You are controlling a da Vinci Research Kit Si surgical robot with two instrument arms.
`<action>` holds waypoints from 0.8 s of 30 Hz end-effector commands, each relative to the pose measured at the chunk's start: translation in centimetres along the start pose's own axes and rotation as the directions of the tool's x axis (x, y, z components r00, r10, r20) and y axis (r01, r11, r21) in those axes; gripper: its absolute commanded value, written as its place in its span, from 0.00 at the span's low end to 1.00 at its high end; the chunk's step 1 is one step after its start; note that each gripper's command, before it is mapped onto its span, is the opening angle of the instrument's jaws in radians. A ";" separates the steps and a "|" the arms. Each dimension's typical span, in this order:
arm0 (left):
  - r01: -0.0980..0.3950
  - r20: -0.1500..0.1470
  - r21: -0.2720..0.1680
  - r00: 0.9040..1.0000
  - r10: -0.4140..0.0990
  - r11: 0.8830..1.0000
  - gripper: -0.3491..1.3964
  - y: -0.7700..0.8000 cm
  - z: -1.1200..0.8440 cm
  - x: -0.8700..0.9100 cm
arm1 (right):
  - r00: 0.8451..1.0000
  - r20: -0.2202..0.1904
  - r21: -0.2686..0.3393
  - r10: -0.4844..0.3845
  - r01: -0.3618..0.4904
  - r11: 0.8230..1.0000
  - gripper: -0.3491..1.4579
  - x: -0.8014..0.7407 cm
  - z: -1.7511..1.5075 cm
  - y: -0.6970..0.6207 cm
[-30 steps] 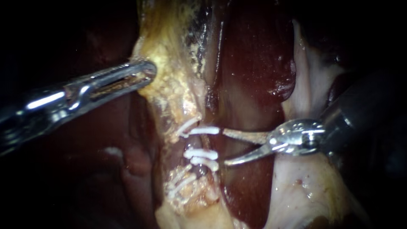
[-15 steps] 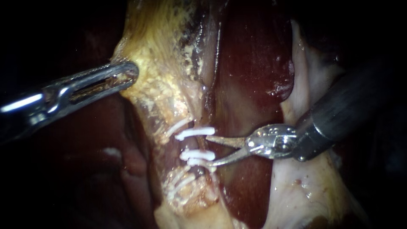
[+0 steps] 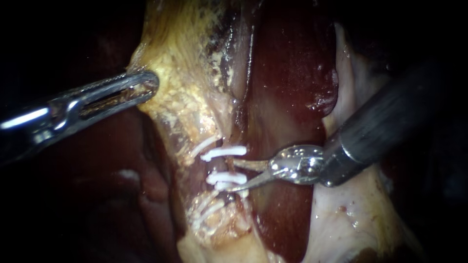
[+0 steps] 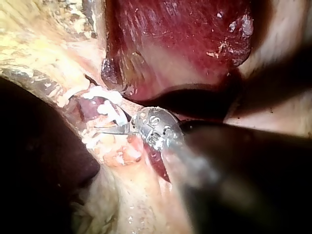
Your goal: Go to the cutting position right tube
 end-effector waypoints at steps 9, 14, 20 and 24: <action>0.000 0.000 -0.001 1.000 0.000 1.000 0.00 -0.01 0.00 0.00 | 0.993 -0.096 0.062 0.067 -0.061 0.996 0.96 0.20 0.07 0.04; 0.000 0.000 -0.001 1.000 0.000 1.000 0.00 -0.01 0.00 0.00 | 0.988 -0.110 0.071 0.111 -0.104 0.992 0.95 0.29 0.13 0.04; 0.000 0.000 -0.001 1.000 0.000 1.000 0.00 -0.01 0.00 0.00 | 0.984 -0.109 0.076 0.139 -0.131 0.988 0.95 0.31 0.18 0.05; 0.000 0.000 -0.001 1.000 0.000 1.000 0.00 -0.01 0.00 0.00 | 0.985 -0.108 0.077 0.138 -0.130 0.989 0.94 0.30 0.17 0.05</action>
